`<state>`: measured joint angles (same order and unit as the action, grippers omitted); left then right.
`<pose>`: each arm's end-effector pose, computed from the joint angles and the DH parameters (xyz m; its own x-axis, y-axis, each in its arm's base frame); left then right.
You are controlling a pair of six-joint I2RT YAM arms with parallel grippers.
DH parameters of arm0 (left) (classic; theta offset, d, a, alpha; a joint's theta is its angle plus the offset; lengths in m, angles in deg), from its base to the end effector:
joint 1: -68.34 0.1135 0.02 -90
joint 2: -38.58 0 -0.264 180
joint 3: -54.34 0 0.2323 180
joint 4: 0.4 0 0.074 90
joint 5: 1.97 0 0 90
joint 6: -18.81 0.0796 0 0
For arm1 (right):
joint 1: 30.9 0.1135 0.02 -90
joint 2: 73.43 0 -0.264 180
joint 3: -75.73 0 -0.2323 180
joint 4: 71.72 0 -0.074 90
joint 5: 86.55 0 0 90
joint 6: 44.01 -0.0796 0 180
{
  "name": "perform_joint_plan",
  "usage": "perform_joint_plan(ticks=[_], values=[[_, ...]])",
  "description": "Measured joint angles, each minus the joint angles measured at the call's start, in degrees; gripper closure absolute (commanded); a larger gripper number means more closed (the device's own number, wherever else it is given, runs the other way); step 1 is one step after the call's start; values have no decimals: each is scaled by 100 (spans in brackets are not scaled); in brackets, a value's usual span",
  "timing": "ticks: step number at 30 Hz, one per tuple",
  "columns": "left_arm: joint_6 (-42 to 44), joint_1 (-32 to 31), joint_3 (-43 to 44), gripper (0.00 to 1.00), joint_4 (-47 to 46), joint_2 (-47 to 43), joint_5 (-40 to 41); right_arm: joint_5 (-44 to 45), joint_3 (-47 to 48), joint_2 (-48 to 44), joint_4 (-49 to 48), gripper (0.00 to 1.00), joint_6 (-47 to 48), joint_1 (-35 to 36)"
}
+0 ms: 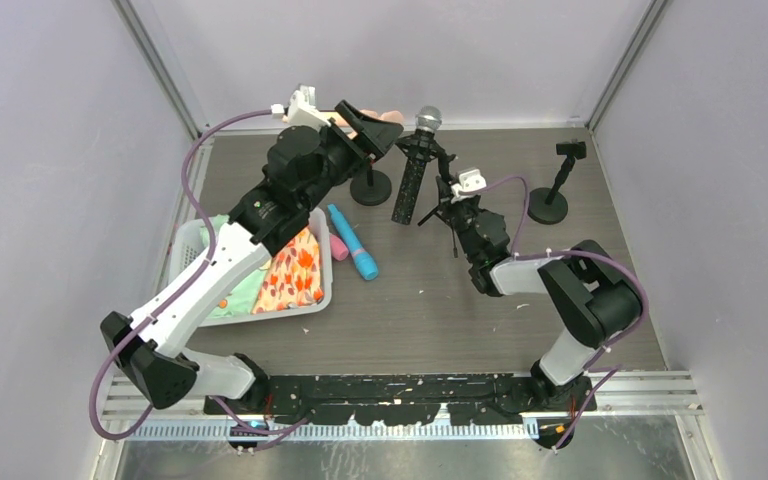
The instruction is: Attach the microphones to the stand
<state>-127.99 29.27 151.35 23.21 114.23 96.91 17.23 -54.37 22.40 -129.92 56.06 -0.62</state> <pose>0.2589 -0.1943 0.4479 -0.4376 -0.7097 -0.5522 0.2499 0.4940 -0.8328 0.3172 0.1633 0.2414 0.2312 -0.0617 -0.9710 -0.2522 0.9601 -0.1210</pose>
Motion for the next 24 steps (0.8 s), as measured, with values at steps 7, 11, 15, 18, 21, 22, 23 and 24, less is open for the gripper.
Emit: perform_joint_plan(ticks=[7, 11, 15, 18, 21, 22, 23, 24], values=[[-763, -9, 129, 35, 55, 317, 216, 50, -2, -446, -13, 99, 216, 66], [-1029, -28, 146, 36, 61, 625, 164, 48, -2, -527, -57, 99, 328, 81], [-1202, -42, 201, 39, 35, 846, 70, 72, -37, -529, 0, 99, 387, 81], [-1250, -63, 205, 40, 17, 855, 26, 50, -46, -527, -7, 99, 463, 105], [-1327, -68, 205, 44, -4, 855, -4, 24, -46, -527, -7, 99, 507, 129], [-1331, -68, 205, 47, -9, 855, -17, 15, -46, -527, -7, 99, 531, 142], [-1335, -72, 205, 50, -15, 855, -24, 7, -46, -527, -7, 99, 551, 146], [-1344, -72, 205, 52, -17, 857, -39, 7, -46, -527, -7, 99, 573, 149]])
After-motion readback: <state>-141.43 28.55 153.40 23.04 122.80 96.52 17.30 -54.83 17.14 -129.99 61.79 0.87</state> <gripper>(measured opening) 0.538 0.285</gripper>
